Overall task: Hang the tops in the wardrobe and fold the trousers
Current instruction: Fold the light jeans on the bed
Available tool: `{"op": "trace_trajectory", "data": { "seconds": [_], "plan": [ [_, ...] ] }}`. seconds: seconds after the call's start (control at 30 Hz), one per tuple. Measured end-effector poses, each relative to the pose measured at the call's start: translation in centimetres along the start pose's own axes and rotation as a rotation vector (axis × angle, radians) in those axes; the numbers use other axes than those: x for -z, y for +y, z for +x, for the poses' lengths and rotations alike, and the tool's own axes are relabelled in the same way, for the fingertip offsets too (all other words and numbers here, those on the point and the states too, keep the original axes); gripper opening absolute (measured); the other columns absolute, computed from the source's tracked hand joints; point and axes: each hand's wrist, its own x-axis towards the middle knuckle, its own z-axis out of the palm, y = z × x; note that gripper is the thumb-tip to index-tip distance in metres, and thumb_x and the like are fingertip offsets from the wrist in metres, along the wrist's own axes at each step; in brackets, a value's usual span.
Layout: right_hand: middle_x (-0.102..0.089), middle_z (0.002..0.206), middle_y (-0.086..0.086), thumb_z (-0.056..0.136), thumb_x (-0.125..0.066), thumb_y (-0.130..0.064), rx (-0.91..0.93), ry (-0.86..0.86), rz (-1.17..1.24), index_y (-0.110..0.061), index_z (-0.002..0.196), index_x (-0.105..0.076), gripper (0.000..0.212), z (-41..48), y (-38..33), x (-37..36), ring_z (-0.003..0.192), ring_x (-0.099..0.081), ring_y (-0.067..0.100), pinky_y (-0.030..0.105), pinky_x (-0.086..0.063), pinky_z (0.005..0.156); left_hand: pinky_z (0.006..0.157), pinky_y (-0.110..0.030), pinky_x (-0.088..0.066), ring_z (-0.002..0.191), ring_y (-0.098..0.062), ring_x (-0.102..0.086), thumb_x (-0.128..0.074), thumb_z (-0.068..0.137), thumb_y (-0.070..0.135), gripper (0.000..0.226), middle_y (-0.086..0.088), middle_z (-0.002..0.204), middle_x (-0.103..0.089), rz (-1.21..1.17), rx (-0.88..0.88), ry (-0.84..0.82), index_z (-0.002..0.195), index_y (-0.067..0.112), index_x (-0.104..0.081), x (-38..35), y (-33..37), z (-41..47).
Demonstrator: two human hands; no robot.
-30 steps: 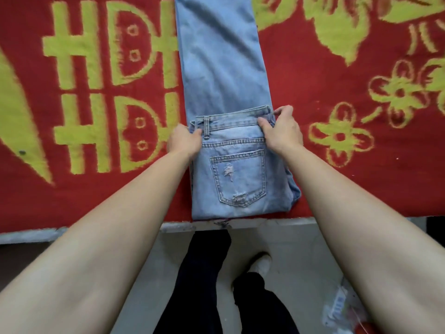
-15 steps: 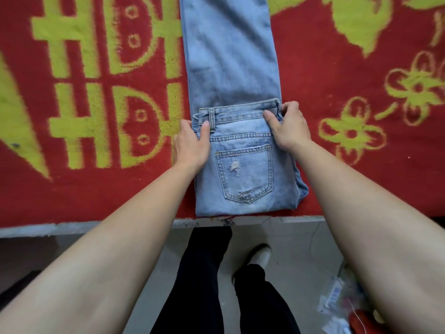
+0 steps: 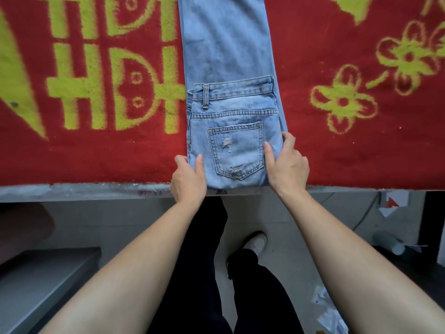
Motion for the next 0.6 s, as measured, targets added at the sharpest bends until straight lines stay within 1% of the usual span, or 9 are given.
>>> {"op": "trace_trajectory", "data": {
  "seconds": [0.1, 0.17, 0.23, 0.3, 0.37, 0.43, 0.47, 0.53, 0.6],
  "plan": [
    [-0.071, 0.078, 0.023, 0.100, -0.046, -0.048, 0.007, -0.018, -0.056, -0.009, 0.133, -0.047, 0.051, -1.6, 1.1, -0.4, 0.072, -0.064, 0.041, 0.043, -0.041, 0.079, 0.076, -0.043, -0.038, 0.094, -0.040, -0.056, -0.048, 0.097, 0.045, 0.036, -0.022, 0.092, -0.062, 0.071, -0.053, 0.026, 0.105, 0.010, -0.048, -0.4, -1.1, -1.9],
    [-0.072, 0.078, 0.018, 0.101, -0.042, -0.050, 0.031, -0.051, -0.099, -0.010, 0.136, -0.045, 0.053, -3.1, 1.8, -0.7, 0.074, -0.063, 0.037, 0.042, -0.038, 0.086, 0.077, -0.043, -0.038, 0.095, -0.039, -0.055, -0.046, 0.098, 0.046, 0.035, -0.022, 0.095, -0.060, 0.119, -0.036, -0.023, 0.106, 0.012, -0.047, -0.4, -2.3, -2.9],
    [-0.072, 0.087, 0.018, 0.101, -0.040, -0.053, 0.036, -0.083, -0.117, -0.010, 0.140, -0.041, 0.059, -4.3, 2.5, -0.9, 0.081, -0.064, 0.037, 0.043, -0.038, 0.084, 0.072, -0.040, -0.037, 0.094, -0.039, -0.058, -0.045, 0.098, 0.047, 0.035, -0.019, 0.099, -0.062, 0.108, 0.006, -0.087, 0.108, 0.013, -0.044, -0.2, -3.2, -3.5],
    [-0.065, 0.111, 0.022, 0.099, -0.044, -0.052, 0.075, -0.046, -0.118, -0.006, 0.146, -0.037, 0.066, -5.3, 3.1, -0.6, 0.098, -0.060, 0.039, 0.046, -0.039, 0.089, 0.076, -0.042, -0.040, 0.101, -0.040, -0.057, -0.049, 0.096, 0.043, 0.039, -0.019, 0.107, -0.061, 0.106, -0.046, -0.050, 0.118, 0.012, -0.043, 0.2, -3.6, -4.1],
    [-0.048, 0.138, 0.025, 0.096, -0.049, -0.051, 0.239, 0.036, -0.164, -0.004, 0.151, -0.032, 0.074, -6.4, 3.3, -0.4, 0.122, -0.048, 0.041, 0.050, -0.035, 0.105, 0.093, -0.047, -0.039, 0.115, -0.038, -0.048, -0.056, 0.092, 0.042, 0.055, -0.020, 0.124, -0.053, 0.197, -0.259, 0.070, 0.133, 0.008, -0.042, 0.6, -3.8, -4.8],
    [-0.025, 0.156, 0.027, 0.090, -0.053, -0.050, 0.434, -0.004, -0.214, -0.004, 0.155, -0.024, 0.085, -7.3, 3.5, -0.3, 0.144, -0.026, 0.041, 0.053, -0.022, 0.117, 0.106, -0.050, -0.032, 0.130, -0.038, -0.037, -0.059, 0.087, 0.051, 0.074, -0.022, 0.141, -0.041, 0.313, -0.567, 0.115, 0.142, 0.005, -0.039, 0.6, -4.0, -5.2],
    [-0.017, 0.160, 0.027, 0.084, -0.057, -0.048, 0.520, -0.050, -0.242, -0.004, 0.156, -0.021, 0.091, -7.6, 3.6, -0.5, 0.149, -0.017, 0.040, 0.054, -0.018, 0.119, 0.110, -0.052, -0.029, 0.138, -0.039, -0.030, -0.059, 0.084, 0.057, 0.085, -0.023, 0.148, -0.033, 0.396, -0.701, 0.063, 0.146, 0.005, -0.035, 0.5, -4.1, -5.2],
    [-0.009, 0.162, 0.025, 0.075, -0.064, -0.034, 0.647, -0.121, -0.323, -0.005, 0.157, -0.017, 0.099, -7.6, 3.5, -0.9, 0.151, -0.010, 0.040, 0.055, -0.015, 0.121, 0.116, -0.056, -0.018, 0.148, -0.037, -0.010, -0.063, 0.077, 0.060, 0.102, -0.022, 0.159, -0.012, 0.602, -0.849, -0.063, 0.154, 0.011, -0.018, 0.0, -4.1, -4.7],
    [-0.007, 0.162, 0.024, 0.076, -0.060, -0.018, 0.698, -0.128, -0.399, -0.007, 0.157, -0.014, 0.094, -6.8, 3.4, -1.4, 0.151, -0.009, 0.041, 0.055, -0.016, 0.121, 0.117, -0.058, -0.008, 0.149, -0.037, 0.003, -0.063, 0.081, 0.041, 0.101, -0.020, 0.162, 0.004, 0.754, -0.890, -0.092, 0.156, 0.015, 0.000, -0.8, -3.7, -3.6]
  ]
}}
